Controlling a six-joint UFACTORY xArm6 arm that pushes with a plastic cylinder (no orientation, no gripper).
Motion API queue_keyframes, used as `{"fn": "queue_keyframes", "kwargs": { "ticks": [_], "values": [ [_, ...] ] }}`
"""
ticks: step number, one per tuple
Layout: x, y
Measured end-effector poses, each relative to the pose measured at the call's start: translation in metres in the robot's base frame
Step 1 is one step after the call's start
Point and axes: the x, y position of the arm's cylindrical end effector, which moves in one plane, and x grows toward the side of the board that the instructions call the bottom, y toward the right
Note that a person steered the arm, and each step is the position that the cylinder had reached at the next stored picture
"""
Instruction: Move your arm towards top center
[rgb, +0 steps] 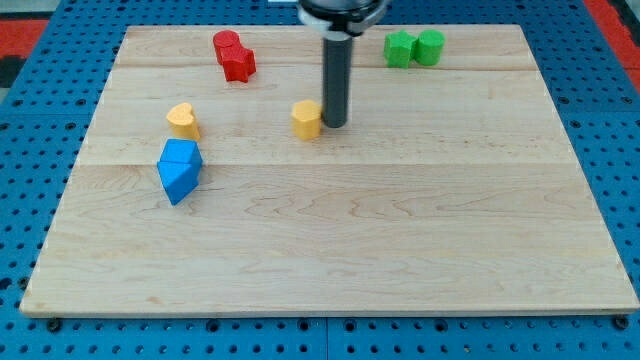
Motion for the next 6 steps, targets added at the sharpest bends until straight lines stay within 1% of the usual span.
{"fn": "queue_keyframes", "kwargs": {
  "ticks": [1, 2, 3, 4, 5, 6],
  "values": [
    [0.002, -0.040],
    [-0.042, 0.009],
    [-0.100, 0.028],
    [-0.134, -0.001],
    [-0.169, -0.052],
    [-0.175, -0.135]
  ]
}}
